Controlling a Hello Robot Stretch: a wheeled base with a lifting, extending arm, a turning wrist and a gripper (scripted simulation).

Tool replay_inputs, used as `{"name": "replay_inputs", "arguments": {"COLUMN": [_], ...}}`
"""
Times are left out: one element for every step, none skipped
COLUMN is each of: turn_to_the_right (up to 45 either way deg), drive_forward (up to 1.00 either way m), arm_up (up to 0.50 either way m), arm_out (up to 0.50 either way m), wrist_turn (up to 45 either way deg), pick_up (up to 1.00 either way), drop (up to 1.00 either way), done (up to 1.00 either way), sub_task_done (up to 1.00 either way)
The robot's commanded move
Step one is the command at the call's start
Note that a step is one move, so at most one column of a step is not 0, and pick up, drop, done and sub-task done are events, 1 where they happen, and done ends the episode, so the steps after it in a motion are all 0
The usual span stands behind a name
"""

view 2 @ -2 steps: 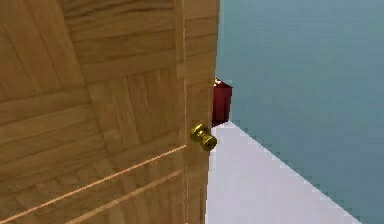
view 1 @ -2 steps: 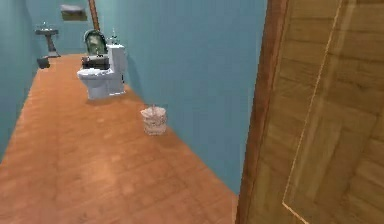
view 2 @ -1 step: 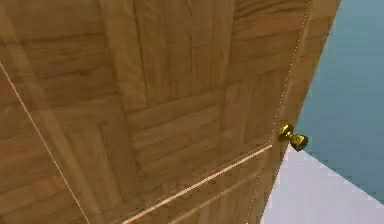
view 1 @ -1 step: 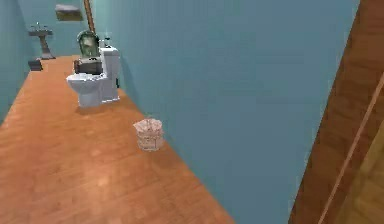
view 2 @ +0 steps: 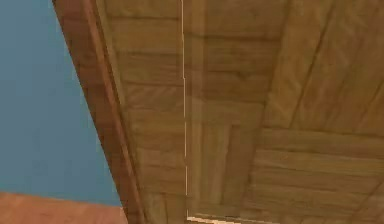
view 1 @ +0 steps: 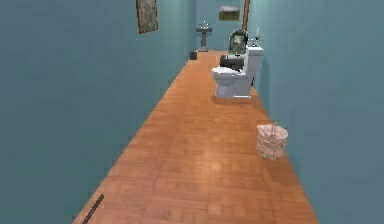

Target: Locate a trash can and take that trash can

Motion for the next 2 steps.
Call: {"name": "replay_inputs", "arguments": {"turn_to_the_right": [0.0, -3.0], "drive_forward": [1.00, 0.00], "arm_up": [0.00, 0.00], "arm_out": [0.00, 0.00], "wrist_turn": [0.0, 0.0], "pick_up": [0.00, 0.00], "drop": [0.00, 0.00], "done": [0.00, 0.00], "sub_task_done": [0.00, 0.00]}}
